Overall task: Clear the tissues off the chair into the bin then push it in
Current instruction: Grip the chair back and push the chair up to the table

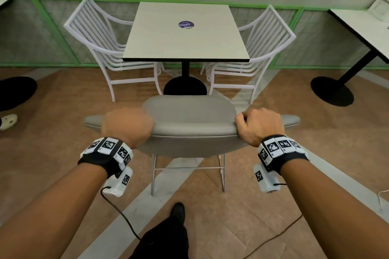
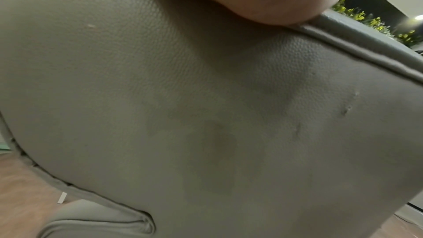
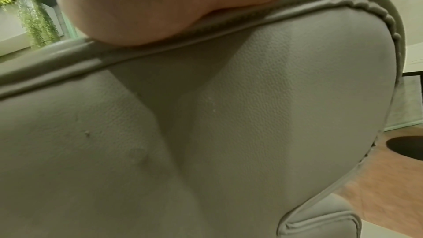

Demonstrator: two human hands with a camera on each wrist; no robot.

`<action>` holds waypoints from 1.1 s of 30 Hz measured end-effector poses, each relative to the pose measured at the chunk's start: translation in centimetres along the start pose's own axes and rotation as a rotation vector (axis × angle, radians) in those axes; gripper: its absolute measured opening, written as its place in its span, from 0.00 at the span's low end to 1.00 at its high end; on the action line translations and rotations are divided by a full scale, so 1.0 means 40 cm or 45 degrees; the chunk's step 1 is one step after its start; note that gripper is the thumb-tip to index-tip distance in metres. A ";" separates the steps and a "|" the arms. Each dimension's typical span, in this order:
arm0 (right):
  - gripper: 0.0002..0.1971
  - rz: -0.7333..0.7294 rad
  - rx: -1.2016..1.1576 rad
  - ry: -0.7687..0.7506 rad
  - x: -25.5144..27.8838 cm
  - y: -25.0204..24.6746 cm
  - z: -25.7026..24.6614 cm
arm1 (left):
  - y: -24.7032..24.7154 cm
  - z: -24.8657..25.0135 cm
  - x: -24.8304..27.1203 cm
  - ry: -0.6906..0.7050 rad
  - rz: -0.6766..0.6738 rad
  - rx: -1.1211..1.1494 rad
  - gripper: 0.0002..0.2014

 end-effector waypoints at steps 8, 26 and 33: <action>0.26 0.028 0.020 -0.018 -0.149 0.008 -0.038 | 0.034 -0.049 -0.137 -0.006 0.024 0.016 0.19; 0.25 0.063 -0.013 -0.016 -0.522 0.058 -0.143 | 0.093 -0.166 -0.468 -0.057 0.052 -0.039 0.21; 0.26 0.081 -0.025 -0.017 -0.599 0.064 -0.181 | 0.109 -0.216 -0.553 -0.063 0.112 -0.035 0.20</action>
Point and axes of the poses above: each hand's wrist, its own x-axis away from the middle knuckle, its own y-axis out of the palm, z = x × y, the point moved 3 cm from there along -x, towards the middle knuckle, and after that the axes turned 15 degrees about y, right-handed, at the moved point
